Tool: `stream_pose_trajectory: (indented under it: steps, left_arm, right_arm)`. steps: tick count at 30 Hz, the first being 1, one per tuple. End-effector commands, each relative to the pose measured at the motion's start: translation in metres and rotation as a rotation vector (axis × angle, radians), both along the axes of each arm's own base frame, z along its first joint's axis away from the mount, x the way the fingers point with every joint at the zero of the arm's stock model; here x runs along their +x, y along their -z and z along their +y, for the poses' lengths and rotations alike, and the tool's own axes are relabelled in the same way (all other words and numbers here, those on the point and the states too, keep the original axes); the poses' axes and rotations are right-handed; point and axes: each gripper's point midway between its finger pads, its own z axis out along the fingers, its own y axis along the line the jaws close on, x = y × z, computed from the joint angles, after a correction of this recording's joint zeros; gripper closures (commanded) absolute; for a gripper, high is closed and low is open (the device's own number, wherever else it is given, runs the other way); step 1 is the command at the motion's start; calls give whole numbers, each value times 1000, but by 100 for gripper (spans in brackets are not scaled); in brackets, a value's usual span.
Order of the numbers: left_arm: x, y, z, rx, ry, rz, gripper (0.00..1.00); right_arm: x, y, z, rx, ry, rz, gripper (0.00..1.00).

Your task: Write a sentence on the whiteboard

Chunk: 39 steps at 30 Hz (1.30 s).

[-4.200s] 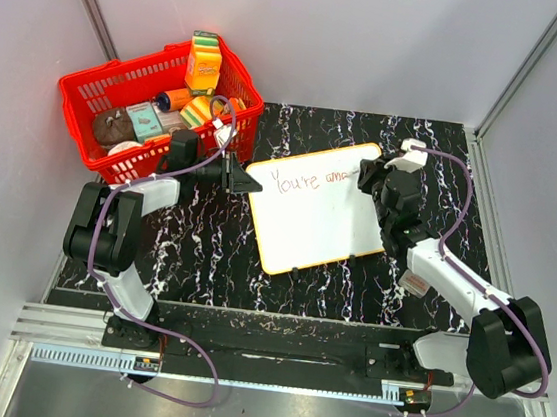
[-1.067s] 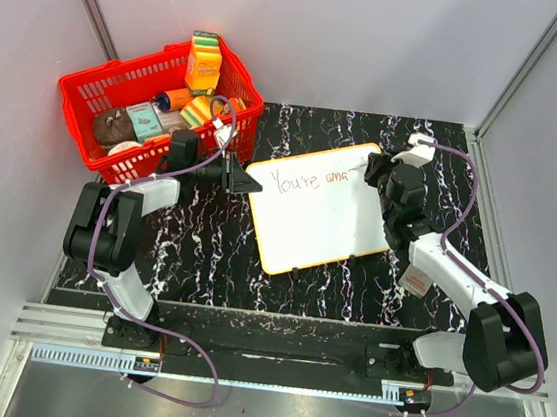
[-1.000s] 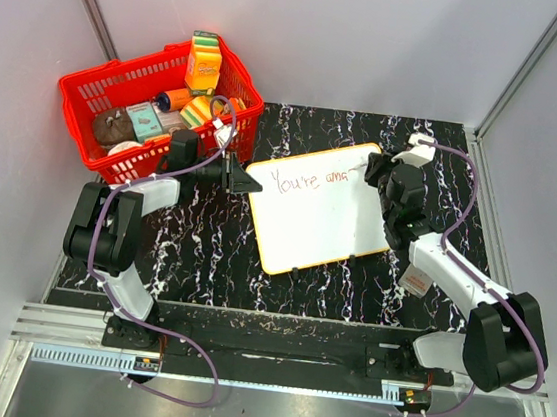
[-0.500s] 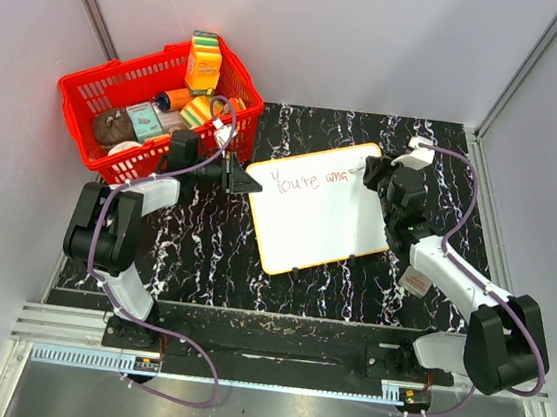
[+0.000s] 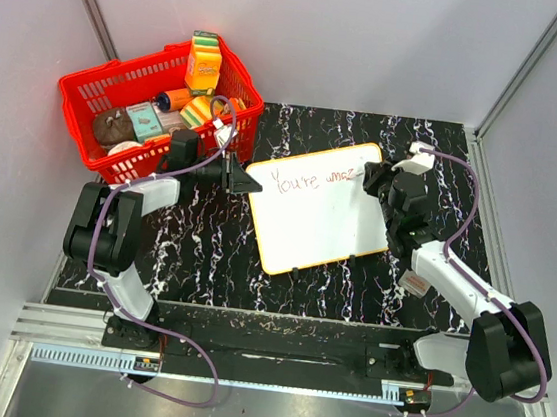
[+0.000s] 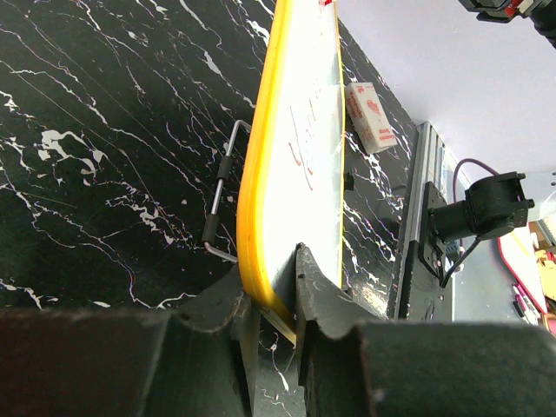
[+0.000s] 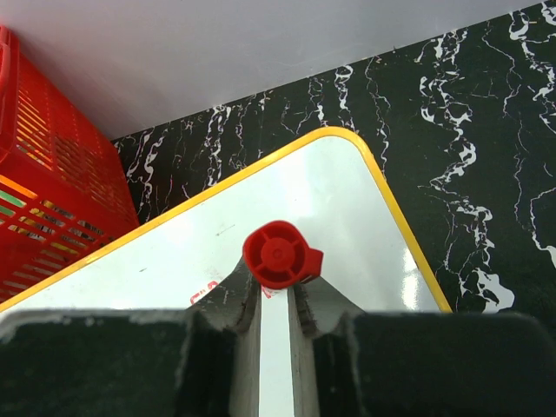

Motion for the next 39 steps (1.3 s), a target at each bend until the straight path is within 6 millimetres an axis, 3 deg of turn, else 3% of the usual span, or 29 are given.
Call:
stream_pose_trajectory:
  steps: [1,18,29,39]
  left_arm:
    - [-9,41,-10,108,47,-78,100]
    - [-10,40,-11,106,51,-78,100]
    - [-10,41,-11,108,50,-77,100]
    - [-10,41,-11,109,51,-78,100]
  right_arm:
    - [-5,12,-10,-28,29,40,100]
    - [7,-21,-22,-30,99,-38,100]
    - [-4,-52,-28,1,110,-122,100]
    - [10,-49,-24,-14,110,-110,100]
